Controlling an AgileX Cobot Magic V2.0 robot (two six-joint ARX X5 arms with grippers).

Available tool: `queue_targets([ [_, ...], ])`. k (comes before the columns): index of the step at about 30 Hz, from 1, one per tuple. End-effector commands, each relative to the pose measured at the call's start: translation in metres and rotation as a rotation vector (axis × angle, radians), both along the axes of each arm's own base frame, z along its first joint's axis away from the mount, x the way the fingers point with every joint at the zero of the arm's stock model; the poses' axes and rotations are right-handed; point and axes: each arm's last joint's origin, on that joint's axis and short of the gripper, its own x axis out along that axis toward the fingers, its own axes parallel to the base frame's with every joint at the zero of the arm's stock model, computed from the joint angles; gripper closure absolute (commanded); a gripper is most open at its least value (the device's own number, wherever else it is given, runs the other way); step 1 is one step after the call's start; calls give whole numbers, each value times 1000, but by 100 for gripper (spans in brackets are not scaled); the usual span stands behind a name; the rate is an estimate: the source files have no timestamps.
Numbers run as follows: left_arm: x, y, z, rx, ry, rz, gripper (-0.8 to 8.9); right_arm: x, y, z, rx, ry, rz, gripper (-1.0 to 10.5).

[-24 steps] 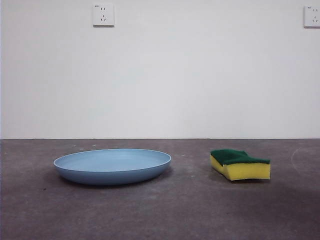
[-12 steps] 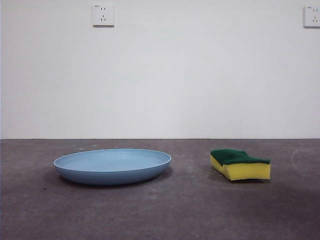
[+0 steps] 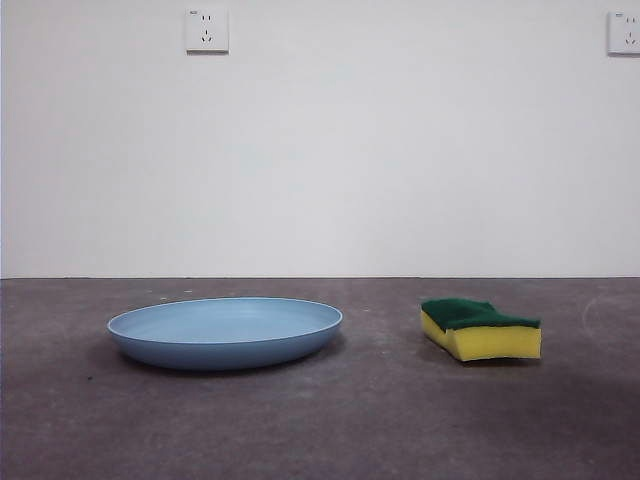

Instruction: Pick up the plate,pick up the cloth,clean the plate with the cloth

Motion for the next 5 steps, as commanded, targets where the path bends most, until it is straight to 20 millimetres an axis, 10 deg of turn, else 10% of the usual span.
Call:
queue_targets([
  [1,1,0,-4,-6,10,5,817,0,0,-4,8,14,-4,945],
  [5,1,0,-4,-6,10,5,817,0,0,-4,8,14,-4,945],
])
